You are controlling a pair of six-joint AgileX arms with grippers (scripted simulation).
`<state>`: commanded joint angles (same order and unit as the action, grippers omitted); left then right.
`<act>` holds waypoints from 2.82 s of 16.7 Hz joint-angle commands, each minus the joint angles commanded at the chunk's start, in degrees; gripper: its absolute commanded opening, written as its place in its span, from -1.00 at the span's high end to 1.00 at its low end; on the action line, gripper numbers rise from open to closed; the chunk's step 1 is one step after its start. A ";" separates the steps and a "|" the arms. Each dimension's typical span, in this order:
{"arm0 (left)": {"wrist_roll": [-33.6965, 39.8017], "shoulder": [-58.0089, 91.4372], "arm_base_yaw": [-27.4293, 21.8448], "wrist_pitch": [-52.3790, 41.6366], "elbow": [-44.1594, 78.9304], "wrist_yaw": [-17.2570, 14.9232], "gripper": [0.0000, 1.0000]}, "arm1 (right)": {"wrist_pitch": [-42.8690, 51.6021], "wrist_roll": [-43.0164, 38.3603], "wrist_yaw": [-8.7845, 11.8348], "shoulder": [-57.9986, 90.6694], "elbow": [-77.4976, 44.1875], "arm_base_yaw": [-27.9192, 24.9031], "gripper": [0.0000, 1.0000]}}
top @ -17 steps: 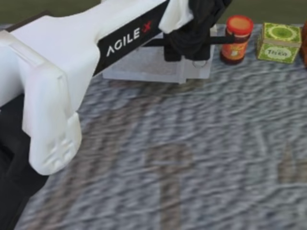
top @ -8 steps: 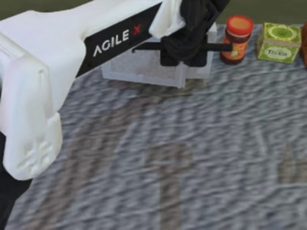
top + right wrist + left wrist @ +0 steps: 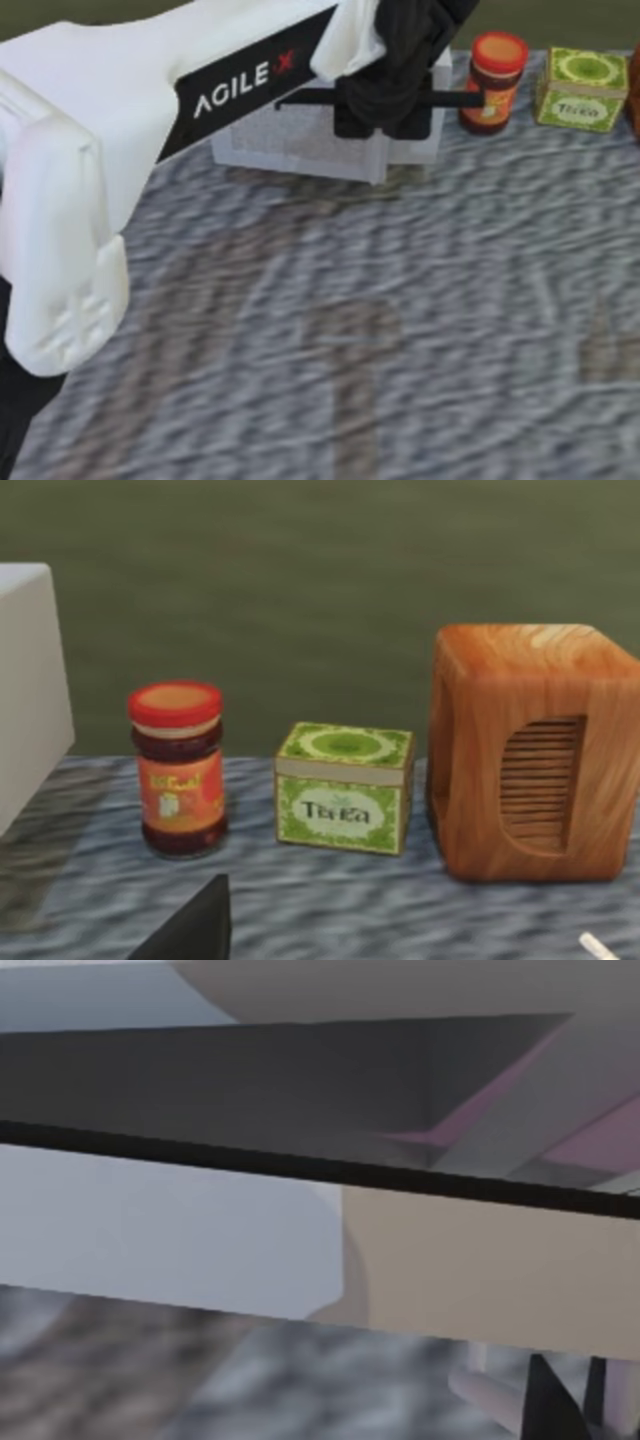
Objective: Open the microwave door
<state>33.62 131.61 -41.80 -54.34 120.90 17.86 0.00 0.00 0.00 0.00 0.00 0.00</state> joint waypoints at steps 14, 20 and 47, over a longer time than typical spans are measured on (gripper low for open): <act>0.00 0.00 0.00 0.00 0.00 0.00 1.00 | 0.00 0.00 0.00 0.00 0.00 0.00 -1.00; -2.20 -2.71 -0.01 2.50 -3.98 -0.55 1.00 | 0.00 0.00 0.00 0.00 0.00 0.00 -1.00; -4.55 -5.30 0.20 4.96 -8.93 -2.02 1.00 | 0.00 0.00 0.00 0.00 0.00 0.00 -1.00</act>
<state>29.07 126.31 -41.60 -49.38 111.97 15.84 0.00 0.00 0.00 0.00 0.00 0.00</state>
